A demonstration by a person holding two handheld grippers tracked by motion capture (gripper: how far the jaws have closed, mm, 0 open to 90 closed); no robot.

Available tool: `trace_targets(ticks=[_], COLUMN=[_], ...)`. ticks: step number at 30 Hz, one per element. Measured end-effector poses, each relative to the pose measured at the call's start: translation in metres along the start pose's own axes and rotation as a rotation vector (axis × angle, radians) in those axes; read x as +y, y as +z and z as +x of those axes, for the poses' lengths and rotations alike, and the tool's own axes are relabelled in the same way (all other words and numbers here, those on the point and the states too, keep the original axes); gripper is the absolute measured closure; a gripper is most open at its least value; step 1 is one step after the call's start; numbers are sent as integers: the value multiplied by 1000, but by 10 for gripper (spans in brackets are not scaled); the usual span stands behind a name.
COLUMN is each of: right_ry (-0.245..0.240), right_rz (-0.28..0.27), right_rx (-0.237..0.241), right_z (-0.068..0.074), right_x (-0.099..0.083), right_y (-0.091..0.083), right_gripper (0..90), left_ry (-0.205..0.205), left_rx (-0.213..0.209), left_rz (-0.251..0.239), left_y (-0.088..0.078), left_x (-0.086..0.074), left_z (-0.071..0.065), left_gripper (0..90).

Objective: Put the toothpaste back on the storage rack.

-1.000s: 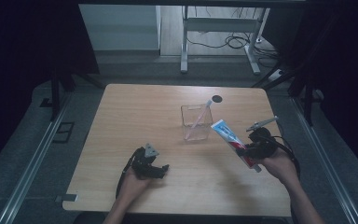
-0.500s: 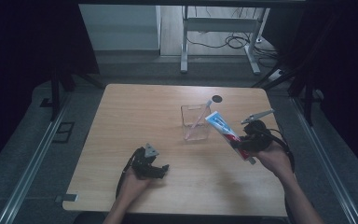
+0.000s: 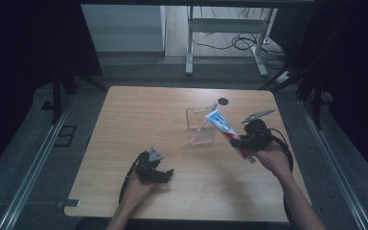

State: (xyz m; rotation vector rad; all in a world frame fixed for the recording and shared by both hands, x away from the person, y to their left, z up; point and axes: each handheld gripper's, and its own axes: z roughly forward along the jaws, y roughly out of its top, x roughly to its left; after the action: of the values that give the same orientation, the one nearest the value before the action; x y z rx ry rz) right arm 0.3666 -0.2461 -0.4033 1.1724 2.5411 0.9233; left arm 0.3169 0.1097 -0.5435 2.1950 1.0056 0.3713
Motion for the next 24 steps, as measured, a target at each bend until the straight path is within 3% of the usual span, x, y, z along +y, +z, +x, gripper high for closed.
trace_targets(ticks=[15,24], right_ry=[-12,-19], right_rz=[-55,-91], right_rx=[-16,3], right_z=[2,5], right_x=[17,27], right_y=[8,17], right_gripper=[708,708], left_ry=[3,1], left_rx=[1,1], left_rz=[2,0], left_y=[0,0], left_x=[0,0], left_z=[0,0], left_gripper=[144,144])
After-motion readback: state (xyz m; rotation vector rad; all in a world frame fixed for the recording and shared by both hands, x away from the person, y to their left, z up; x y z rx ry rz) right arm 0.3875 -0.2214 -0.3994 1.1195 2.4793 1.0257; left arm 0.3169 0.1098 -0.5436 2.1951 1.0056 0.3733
